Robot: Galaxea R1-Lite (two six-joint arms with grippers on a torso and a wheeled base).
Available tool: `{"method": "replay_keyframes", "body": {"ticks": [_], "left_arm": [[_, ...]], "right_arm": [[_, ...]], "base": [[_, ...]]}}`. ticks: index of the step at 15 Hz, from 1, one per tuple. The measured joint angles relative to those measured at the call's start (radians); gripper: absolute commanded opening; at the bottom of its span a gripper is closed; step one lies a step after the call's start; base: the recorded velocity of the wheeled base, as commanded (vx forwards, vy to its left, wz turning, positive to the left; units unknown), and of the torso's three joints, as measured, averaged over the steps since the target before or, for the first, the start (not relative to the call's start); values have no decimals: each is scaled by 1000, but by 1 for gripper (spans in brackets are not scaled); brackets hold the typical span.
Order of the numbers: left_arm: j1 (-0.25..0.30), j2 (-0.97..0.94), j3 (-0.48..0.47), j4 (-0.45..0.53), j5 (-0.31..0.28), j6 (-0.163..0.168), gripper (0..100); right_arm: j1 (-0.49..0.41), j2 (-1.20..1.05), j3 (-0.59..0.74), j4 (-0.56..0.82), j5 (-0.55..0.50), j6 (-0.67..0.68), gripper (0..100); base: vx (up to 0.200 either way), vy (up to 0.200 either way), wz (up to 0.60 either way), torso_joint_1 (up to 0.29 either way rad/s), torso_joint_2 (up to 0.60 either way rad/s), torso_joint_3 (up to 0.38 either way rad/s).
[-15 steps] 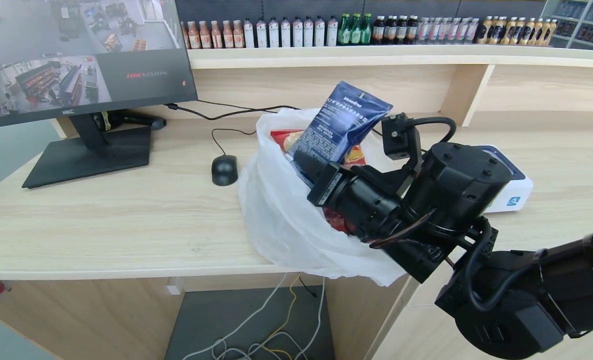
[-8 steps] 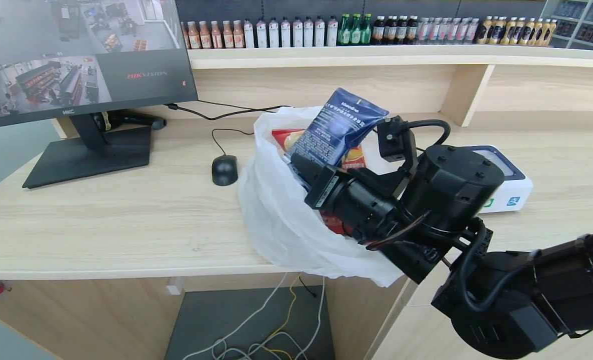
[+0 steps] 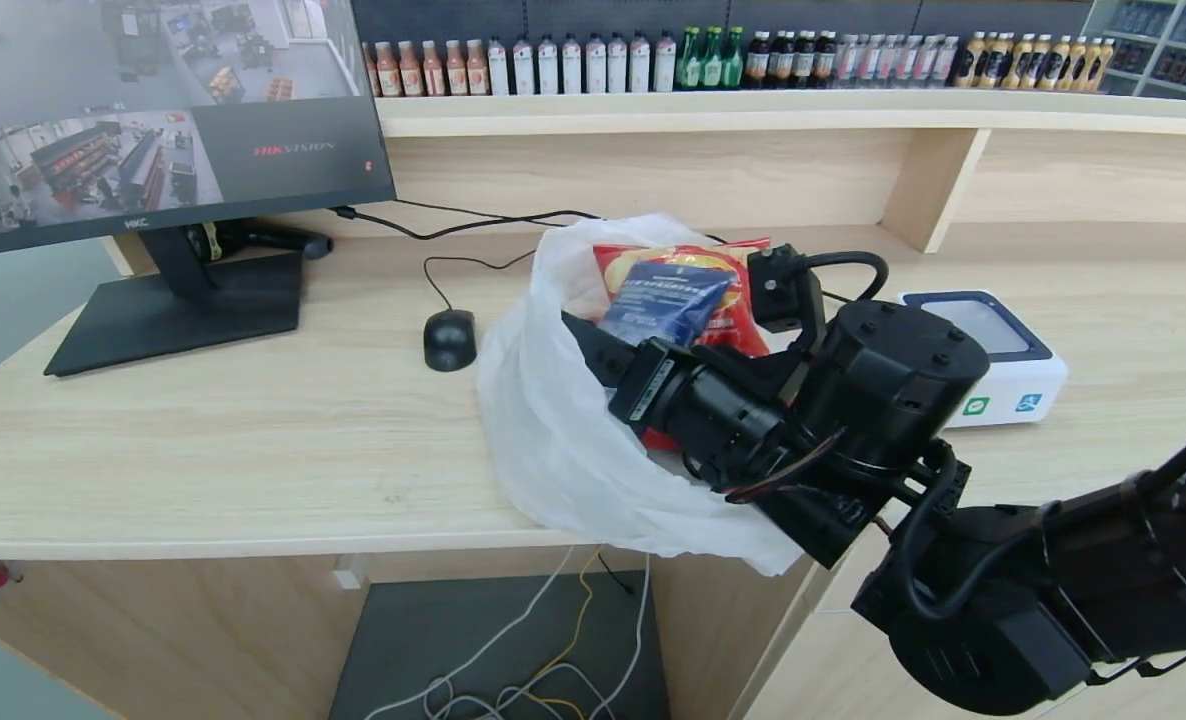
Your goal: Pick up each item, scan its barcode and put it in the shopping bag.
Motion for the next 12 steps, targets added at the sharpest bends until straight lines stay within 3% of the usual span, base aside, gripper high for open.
{"method": "replay_keyframes", "body": {"ticks": [12], "left_arm": [[0,0,0,0,0,0,100]], "right_arm": [[-3,-21,-27,-15,-4,-12,100]], "base": [[0,0,0,0,0,0]]}}
